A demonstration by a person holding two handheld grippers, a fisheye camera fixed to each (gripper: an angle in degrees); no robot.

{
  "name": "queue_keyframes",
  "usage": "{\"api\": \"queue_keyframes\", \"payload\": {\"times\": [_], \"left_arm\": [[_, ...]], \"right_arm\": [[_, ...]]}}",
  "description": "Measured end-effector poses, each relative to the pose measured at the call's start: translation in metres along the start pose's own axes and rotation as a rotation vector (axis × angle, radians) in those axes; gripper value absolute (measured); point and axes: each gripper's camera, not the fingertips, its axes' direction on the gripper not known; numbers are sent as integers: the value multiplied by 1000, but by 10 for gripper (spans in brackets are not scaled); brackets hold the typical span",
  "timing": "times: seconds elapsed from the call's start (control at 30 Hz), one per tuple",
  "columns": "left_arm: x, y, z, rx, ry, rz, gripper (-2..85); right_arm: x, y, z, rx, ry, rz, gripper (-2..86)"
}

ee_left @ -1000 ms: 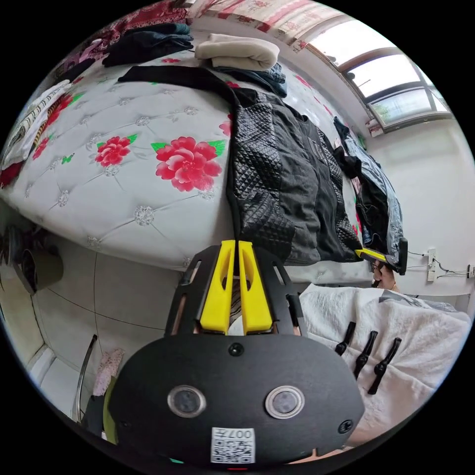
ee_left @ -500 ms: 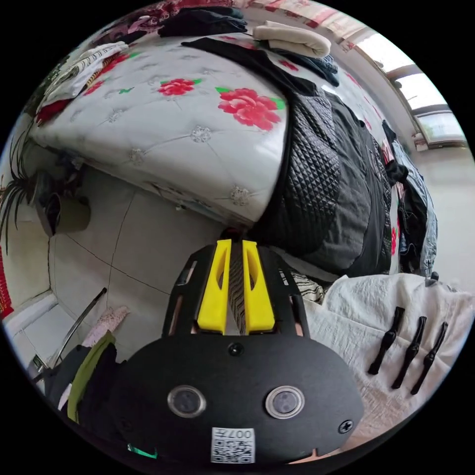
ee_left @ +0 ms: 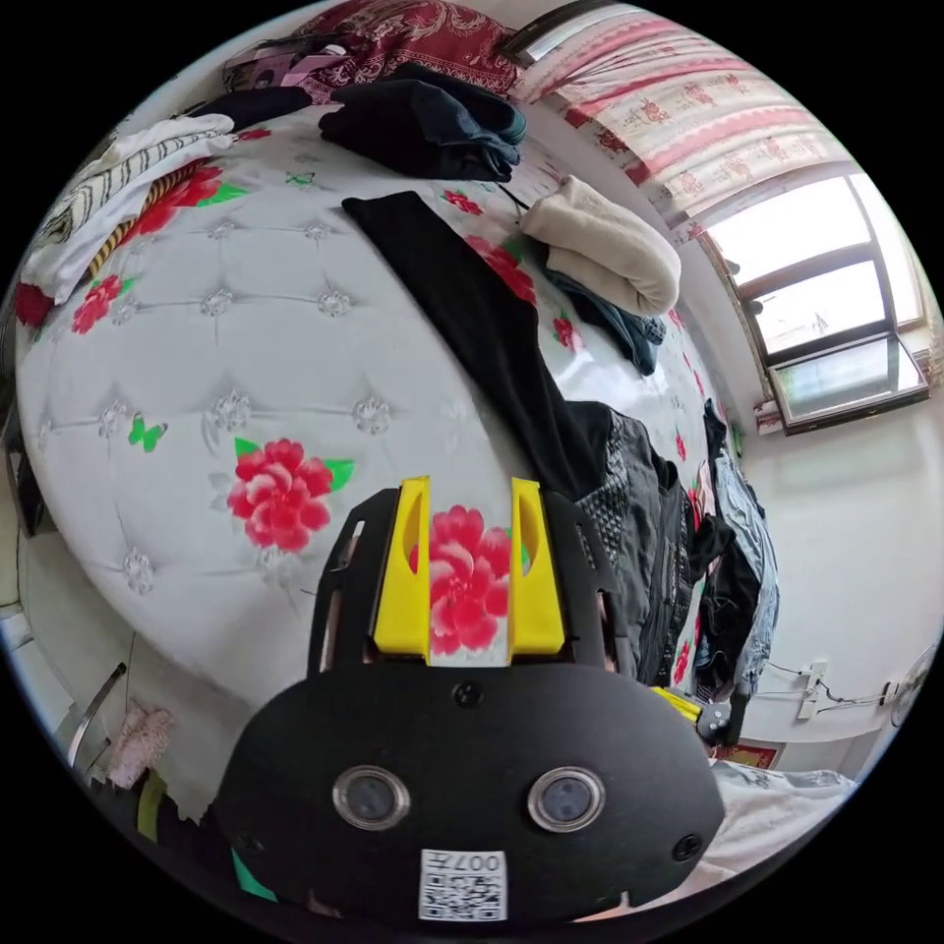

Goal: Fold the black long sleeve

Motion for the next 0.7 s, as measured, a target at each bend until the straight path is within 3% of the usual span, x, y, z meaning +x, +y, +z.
{"api": "queue_keyframes", "payload": {"times": [0.17, 0.3, 0.43, 0.5, 0.57, 0.63, 0.7], "left_arm": [[-28, -95, 21, 19, 23, -35, 151], [-53, -159, 38, 4, -39, -96, 172], [-53, -183, 41, 18, -140, -120, 139], [-24, -186, 54, -38, -391, -29, 101], [3, -178, 66, -35, -521, 138, 55], [10, -166, 70, -12, -542, 182, 11], [-15, -157, 54, 10, -399, 69, -1]], "right_arm": [[-2, -17, 4, -70, 46, -26, 6], [18, -31, 7, -131, -25, 92, 4], [27, -39, 11, -179, -41, 164, 3], [27, -40, 13, -189, -33, 179, 3], [26, -40, 15, -198, -16, 186, 4], [22, -39, 18, -211, 12, 174, 3], [22, -37, 21, -220, 23, 170, 3]]}}
